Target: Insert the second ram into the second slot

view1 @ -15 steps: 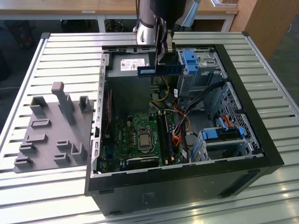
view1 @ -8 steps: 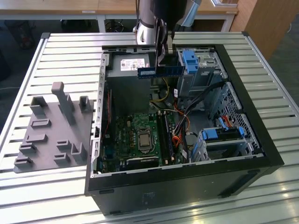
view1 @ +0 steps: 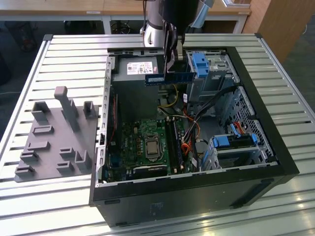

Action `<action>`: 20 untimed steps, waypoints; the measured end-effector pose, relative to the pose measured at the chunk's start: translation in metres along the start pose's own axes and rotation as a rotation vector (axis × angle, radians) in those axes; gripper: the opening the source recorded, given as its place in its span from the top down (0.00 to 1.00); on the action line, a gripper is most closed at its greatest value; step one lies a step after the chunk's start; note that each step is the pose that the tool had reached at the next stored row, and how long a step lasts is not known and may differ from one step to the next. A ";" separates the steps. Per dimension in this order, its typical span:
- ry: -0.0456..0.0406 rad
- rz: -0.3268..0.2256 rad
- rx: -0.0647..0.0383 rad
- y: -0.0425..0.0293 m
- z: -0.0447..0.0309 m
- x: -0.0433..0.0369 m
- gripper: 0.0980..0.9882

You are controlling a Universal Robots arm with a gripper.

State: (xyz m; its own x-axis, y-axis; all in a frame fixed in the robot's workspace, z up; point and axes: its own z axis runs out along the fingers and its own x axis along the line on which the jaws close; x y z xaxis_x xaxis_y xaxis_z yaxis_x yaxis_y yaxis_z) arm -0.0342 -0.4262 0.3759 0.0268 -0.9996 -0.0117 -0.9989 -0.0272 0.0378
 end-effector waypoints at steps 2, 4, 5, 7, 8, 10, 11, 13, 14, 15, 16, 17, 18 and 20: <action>0.0001 0.000 0.001 0.0005 0.0000 0.0016 0.96; 0.0002 0.000 0.005 0.0010 0.0001 0.0024 0.96; 0.0002 0.000 0.007 0.0012 0.0002 0.0026 0.96; 0.0004 0.000 0.011 0.0016 0.0004 0.0032 0.96; 0.0005 0.000 0.012 0.0016 0.0005 0.0036 0.96; 0.0003 0.000 0.013 0.0018 0.0007 0.0055 0.96; 0.0004 0.000 0.013 0.0018 0.0008 0.0069 0.96; 0.0004 0.000 0.013 0.0019 0.0010 0.0095 0.96; 0.0004 0.000 0.013 0.0019 0.0011 0.0106 0.96; 0.0003 0.000 0.013 0.0019 0.0012 0.0116 0.96; 0.0003 0.000 0.013 0.0019 0.0013 0.0125 0.96; 0.0003 0.000 0.013 0.0020 0.0014 0.0134 0.96; 0.0004 0.000 0.013 0.0020 0.0014 0.0142 0.96; 0.0004 0.000 0.013 0.0020 0.0015 0.0158 0.96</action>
State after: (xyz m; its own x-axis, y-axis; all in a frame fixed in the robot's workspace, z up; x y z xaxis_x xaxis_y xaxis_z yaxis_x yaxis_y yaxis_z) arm -0.0359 -0.4420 0.3743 0.0270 -0.9996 -0.0114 -0.9993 -0.0272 0.0245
